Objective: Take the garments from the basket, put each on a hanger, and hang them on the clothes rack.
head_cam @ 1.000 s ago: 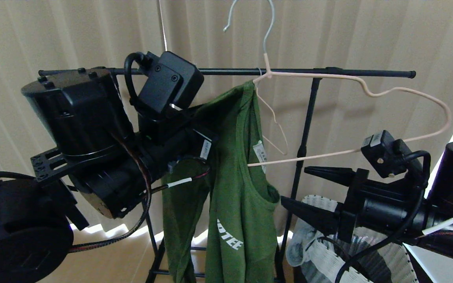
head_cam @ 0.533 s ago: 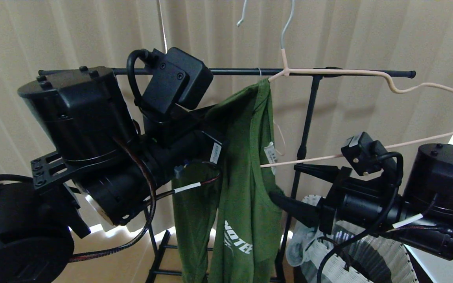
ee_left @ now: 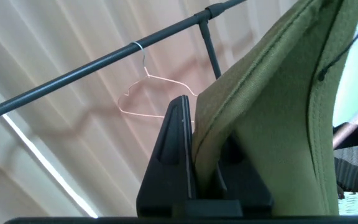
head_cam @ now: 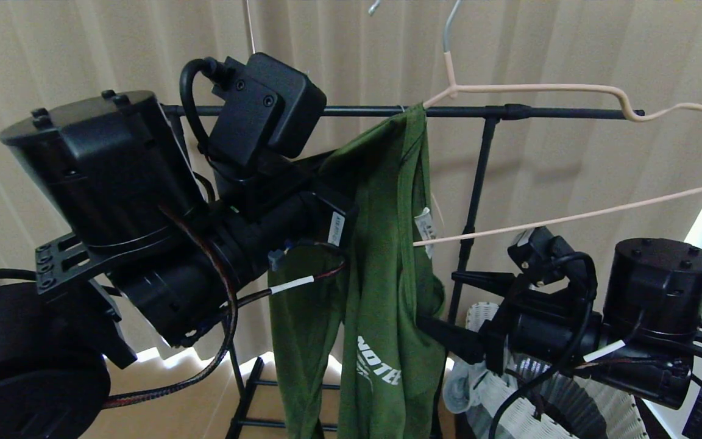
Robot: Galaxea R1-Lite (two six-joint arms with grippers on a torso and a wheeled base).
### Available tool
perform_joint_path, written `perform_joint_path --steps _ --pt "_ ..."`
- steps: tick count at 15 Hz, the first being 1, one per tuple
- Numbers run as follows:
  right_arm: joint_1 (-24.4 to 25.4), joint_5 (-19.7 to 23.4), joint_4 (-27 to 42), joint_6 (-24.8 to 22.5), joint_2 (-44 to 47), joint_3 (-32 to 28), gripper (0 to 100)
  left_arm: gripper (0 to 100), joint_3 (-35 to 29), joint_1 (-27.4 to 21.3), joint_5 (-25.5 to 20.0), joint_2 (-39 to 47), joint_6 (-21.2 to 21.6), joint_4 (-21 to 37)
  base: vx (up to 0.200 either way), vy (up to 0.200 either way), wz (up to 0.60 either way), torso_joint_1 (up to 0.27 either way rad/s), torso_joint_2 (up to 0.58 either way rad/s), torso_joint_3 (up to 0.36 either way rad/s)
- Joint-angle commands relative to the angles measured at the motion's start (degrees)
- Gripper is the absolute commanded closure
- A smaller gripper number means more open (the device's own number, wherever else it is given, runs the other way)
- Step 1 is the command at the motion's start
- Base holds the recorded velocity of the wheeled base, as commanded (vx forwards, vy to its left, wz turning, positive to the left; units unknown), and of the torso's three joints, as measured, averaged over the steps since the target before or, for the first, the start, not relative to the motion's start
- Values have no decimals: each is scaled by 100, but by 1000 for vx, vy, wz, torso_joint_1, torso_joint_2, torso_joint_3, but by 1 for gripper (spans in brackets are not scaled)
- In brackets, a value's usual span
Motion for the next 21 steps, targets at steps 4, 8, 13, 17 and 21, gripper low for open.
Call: perform_joint_path --steps 4,8,13,17,21 --pt "-255 -175 -28 -19 -50 164 0 100 -8 1 5 4 19 -9 0 0 0 0 0 0" --pt "-326 -342 -11 -37 152 225 0 100 1 -8 -3 -5 27 -26 0 0 0 0 0 0" --pt "-431 -456 16 -397 135 366 100 100 -8 1 -109 -40 19 -26 0 0 0 0 0 0" --pt "-598 -544 -19 -511 38 428 100 100 54 133 -100 -32 63 -26 0 0 0 0 0 0" --pt "-1231 -553 33 -573 -393 533 100 100 238 528 -82 -23 405 -26 0 0 0 0 0 0"
